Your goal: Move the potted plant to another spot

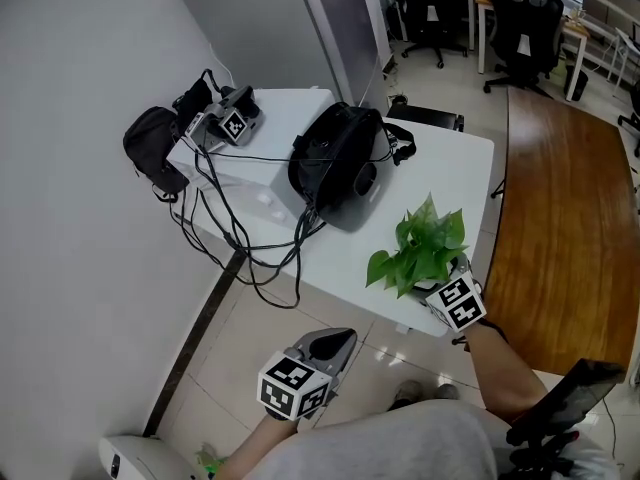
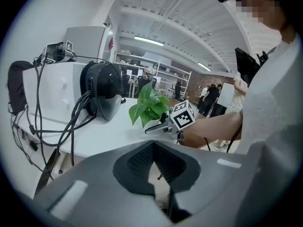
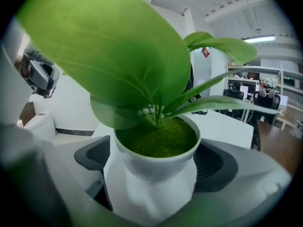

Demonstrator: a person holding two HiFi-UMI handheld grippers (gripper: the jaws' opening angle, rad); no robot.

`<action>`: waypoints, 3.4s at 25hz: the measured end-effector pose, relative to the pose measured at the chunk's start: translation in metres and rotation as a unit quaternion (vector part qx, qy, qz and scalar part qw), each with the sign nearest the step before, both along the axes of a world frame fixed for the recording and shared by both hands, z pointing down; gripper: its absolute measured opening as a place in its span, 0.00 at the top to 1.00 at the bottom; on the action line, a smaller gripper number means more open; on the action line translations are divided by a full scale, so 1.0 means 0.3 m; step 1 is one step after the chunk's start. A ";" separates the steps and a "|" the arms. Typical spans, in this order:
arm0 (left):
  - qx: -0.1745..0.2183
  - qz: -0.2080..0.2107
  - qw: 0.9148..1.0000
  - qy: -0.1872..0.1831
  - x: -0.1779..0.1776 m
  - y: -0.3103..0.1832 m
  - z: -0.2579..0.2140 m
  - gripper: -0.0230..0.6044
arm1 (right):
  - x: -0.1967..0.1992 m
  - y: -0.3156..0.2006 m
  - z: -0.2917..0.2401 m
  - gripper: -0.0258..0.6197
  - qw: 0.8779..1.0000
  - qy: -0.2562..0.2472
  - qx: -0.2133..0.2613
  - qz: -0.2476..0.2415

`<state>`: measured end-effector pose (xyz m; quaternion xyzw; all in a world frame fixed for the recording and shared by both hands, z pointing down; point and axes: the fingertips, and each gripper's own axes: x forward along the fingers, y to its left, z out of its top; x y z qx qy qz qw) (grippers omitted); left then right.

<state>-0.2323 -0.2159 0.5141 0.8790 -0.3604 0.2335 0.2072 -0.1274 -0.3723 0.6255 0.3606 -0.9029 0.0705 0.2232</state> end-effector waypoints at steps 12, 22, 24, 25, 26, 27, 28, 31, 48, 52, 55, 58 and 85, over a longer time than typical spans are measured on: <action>0.001 0.007 1.000 -0.006 -0.003 -0.011 0.000 0.99 | 0.015 -0.019 -0.006 0.24 1.000 -0.002 0.010 0.018; 0.002 0.017 1.000 -0.009 0.001 -0.016 0.014 0.99 | 0.034 -0.016 -0.003 0.24 0.999 -0.013 0.009 0.032; 0.003 0.021 1.000 -0.009 0.014 -0.020 0.012 0.99 | 0.051 -0.015 -0.008 0.24 0.999 -0.015 0.010 0.036; 0.004 0.024 1.000 -0.009 0.024 -0.023 0.009 0.99 | 0.064 -0.014 -0.014 0.24 0.999 -0.016 0.011 0.040; 0.005 0.029 1.000 -0.009 0.035 -0.026 0.005 0.99 | 0.079 -0.012 -0.020 0.24 0.999 -0.018 0.011 0.045; 0.005 0.034 0.999 -0.009 0.048 -0.029 0.001 0.99 | 0.096 -0.010 -0.026 0.24 0.999 -0.019 0.011 0.050; 0.006 0.039 0.999 -0.009 0.062 -0.033 -0.003 0.99 | 0.114 -0.008 -0.031 0.24 0.998 -0.020 0.011 0.055; 0.008 0.059 0.998 -0.008 0.115 -0.045 -0.006 0.99 | 0.180 -0.003 -0.042 0.24 0.997 -0.019 0.013 0.073; 0.032 0.234 0.971 0.028 0.635 -0.070 -0.068 0.99 | 0.784 0.167 -0.174 0.24 0.973 -0.002 0.031 0.230; 0.033 0.268 0.962 0.040 0.750 -0.070 -0.077 0.99 | 0.900 0.209 -0.196 0.24 0.965 0.007 0.038 0.260; 0.033 0.289 0.955 0.050 0.837 -0.053 -0.092 0.99 | 0.992 0.251 -0.220 0.24 0.959 0.012 0.040 0.280; 0.029 0.313 0.948 0.056 0.923 -0.011 -0.099 0.99 | 1.086 0.324 -0.243 0.24 0.951 0.014 0.040 0.305; 0.022 0.407 0.911 0.062 1.773 0.174 -0.055 0.99 | 1.941 0.630 -0.204 0.24 0.918 0.018 0.031 0.394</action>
